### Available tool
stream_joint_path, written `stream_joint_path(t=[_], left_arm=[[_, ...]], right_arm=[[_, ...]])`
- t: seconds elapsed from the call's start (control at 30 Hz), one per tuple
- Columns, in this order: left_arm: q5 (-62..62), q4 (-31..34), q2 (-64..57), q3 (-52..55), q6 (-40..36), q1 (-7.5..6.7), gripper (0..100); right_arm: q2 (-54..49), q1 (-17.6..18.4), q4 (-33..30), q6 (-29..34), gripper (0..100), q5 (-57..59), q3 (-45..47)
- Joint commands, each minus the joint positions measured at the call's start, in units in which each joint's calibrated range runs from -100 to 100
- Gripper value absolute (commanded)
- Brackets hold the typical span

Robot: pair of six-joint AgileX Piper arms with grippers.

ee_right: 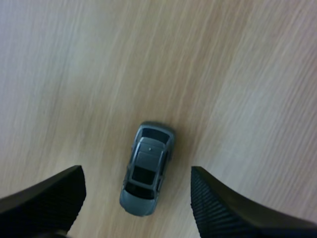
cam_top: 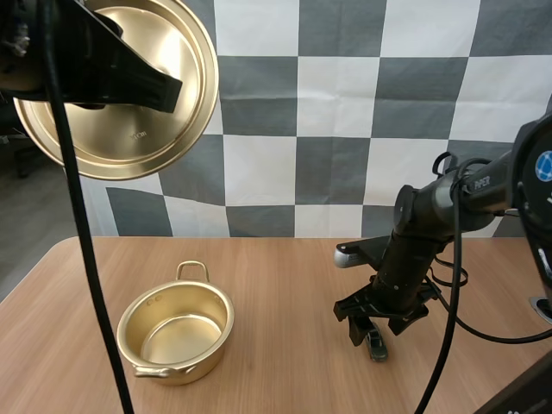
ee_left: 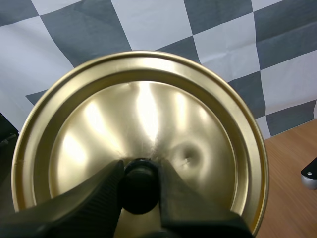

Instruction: Open the pot, put the car inside, and close it

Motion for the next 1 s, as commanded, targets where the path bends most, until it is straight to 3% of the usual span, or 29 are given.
stream_joint_path(t=[0.0, 0.83, 0.97], left_arm=[[0.00, 0.09, 0.03, -0.02, -0.03, 0.01, 0], [0.00, 0.09, 0.03, -0.02, -0.03, 0.01, 0], [0.00, 0.09, 0.03, -0.02, -0.03, 0.01, 0]], right_arm=[[1.08, 0.04, 0.02, -0.31, 100, -0.56, 0.10], [9.37, 0.04, -2.70, -1.45, 100, -7.07, -0.06], [9.97, 0.04, -2.92, -1.45, 95, -7.07, -0.06]])
